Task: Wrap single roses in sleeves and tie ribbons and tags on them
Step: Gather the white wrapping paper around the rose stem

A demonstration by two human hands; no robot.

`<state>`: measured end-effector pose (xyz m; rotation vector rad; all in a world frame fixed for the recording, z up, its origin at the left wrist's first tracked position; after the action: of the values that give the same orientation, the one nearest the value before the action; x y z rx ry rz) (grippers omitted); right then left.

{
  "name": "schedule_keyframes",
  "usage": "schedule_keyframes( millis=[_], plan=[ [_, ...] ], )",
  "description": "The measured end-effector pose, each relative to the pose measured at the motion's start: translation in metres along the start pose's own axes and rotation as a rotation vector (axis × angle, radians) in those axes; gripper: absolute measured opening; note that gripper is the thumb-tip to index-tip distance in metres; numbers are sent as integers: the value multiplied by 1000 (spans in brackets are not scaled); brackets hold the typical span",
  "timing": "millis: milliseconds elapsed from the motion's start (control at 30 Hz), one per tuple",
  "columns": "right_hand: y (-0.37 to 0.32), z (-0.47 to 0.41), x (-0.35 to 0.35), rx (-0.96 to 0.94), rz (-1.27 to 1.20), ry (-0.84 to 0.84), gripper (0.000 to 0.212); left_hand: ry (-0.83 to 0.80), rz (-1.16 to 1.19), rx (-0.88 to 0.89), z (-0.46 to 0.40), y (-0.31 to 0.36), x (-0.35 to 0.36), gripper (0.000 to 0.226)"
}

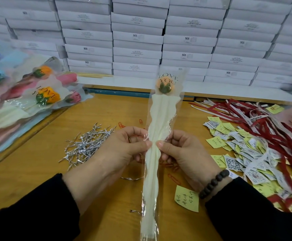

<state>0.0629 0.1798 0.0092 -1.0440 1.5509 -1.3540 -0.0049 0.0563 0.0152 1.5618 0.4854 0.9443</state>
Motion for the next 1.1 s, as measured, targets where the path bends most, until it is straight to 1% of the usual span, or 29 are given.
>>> schedule_keyframes(
  millis=[133,300,433,467,533,600,700,833,967,1100],
  plan=[
    [2,-2,0,8,-36,-28,9,20,-23,6,-1,1,-2,15],
    [4,-3,-3,11,-44,-45,3,-26,49,-80,-1,-3,-2,10],
    [6,-3,-3,14,-32,-59,13,-48,65,-125,-2,-5,-2,10],
    [6,-3,-2,12,-33,-64,14,-46,68,-132,-2,-5,-2,10],
    [5,-2,-1,5,-43,-70,8,-38,83,-140,-3,-6,-3,11],
    [5,-1,1,-1,-53,-71,5,-28,109,-138,-3,-6,-2,16],
    [5,0,3,-18,-52,-70,10,-11,137,-141,-3,-7,-3,18],
    [5,0,3,-29,-35,-63,7,8,84,-128,-2,-6,-3,14],
    [5,1,4,-24,-40,-66,16,42,27,-95,0,-6,-3,22],
    [3,1,3,-23,-36,-55,10,35,29,-75,1,-4,-2,21]
  ],
)
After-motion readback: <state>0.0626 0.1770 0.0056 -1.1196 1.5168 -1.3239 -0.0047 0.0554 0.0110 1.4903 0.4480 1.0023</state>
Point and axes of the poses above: each hand's wrist, its own z-axis away from the middle knuckle, its own x-axis out of the palm, y = z × x, the point moved 3 cm from there along -z, towards the middle knuckle, and after that the axes turned 6 degrees about z, right-handed, at the moved point
